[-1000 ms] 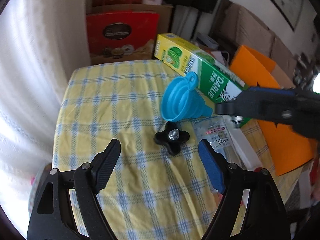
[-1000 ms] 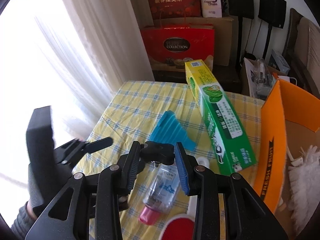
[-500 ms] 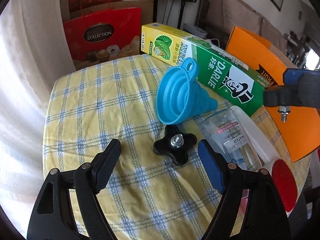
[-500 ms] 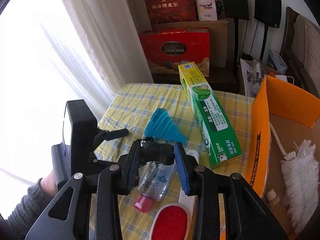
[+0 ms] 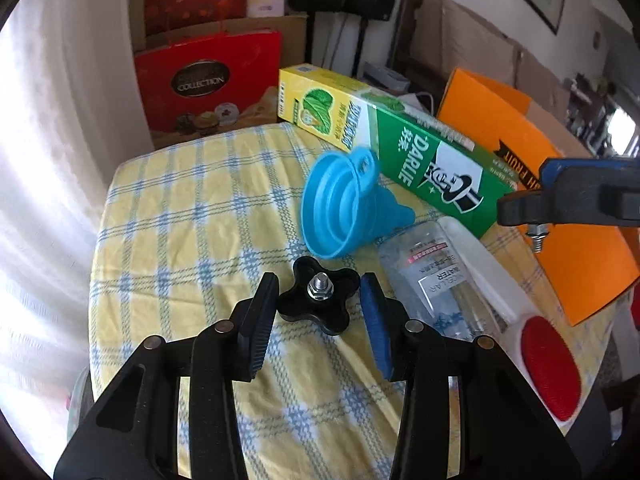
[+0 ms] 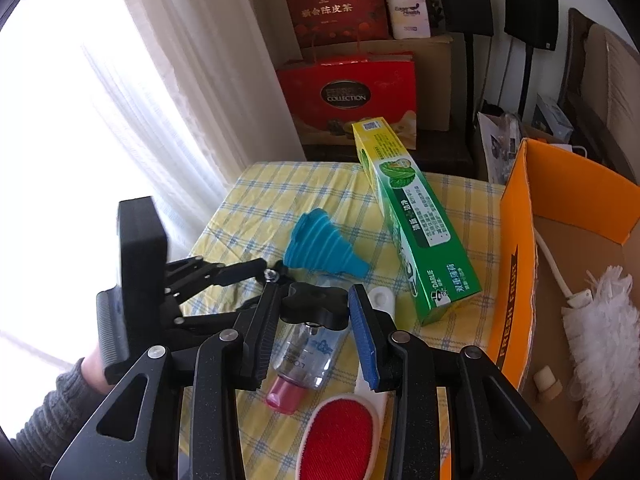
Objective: Organize objects
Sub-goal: 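Lift and carry the black knob over the orange box with the left tool, then open the left tool to drop the black knob into the box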
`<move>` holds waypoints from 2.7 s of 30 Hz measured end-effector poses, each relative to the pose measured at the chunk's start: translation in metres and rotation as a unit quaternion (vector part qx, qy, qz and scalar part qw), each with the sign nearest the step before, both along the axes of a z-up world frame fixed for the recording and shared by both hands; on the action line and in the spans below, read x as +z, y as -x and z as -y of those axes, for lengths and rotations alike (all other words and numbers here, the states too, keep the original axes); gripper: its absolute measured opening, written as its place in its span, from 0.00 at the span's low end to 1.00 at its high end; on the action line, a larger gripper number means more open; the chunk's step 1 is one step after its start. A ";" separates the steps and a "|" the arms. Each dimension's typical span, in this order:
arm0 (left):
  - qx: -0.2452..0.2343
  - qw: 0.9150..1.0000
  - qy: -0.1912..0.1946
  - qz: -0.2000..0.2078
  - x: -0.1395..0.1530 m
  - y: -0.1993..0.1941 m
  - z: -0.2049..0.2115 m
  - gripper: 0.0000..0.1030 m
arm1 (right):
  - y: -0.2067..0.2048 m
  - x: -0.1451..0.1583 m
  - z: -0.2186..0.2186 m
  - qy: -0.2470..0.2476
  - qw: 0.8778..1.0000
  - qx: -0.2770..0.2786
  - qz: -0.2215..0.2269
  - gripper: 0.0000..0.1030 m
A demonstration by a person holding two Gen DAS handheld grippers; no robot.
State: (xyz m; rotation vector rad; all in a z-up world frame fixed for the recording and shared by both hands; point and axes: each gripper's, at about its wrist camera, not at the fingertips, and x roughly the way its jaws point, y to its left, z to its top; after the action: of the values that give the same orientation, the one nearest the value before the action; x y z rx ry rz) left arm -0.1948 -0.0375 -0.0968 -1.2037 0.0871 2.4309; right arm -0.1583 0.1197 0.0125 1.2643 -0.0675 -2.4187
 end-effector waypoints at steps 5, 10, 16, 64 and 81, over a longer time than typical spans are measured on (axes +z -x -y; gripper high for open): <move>0.019 1.000 -0.016 -0.006 0.021 -0.014 0.005 0.38 | -0.003 0.003 -0.006 0.002 1.000 -0.006 -0.004 0.34; 0.032 0.999 -0.024 -0.020 0.046 -0.026 0.000 0.38 | -0.008 0.012 -0.015 0.001 1.000 -0.015 -0.016 0.34; 0.053 0.998 -0.035 -0.028 0.076 -0.039 -0.012 0.38 | -0.018 0.023 -0.031 0.001 0.999 -0.029 -0.029 0.34; -0.036 0.998 -0.043 -0.002 0.100 -0.082 -0.194 0.38 | -0.083 0.020 -0.188 -0.030 0.985 -0.168 -0.035 0.35; -0.022 0.998 -0.054 -0.007 0.107 -0.082 -0.186 0.74 | -0.088 0.019 -0.202 -0.020 0.982 -0.186 -0.035 0.44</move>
State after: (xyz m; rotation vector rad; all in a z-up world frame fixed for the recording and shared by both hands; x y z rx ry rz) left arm -0.1129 0.1481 0.0104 -1.1250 -0.0130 2.3737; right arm -0.0703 0.3216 0.0313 1.2771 -0.2561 -2.7899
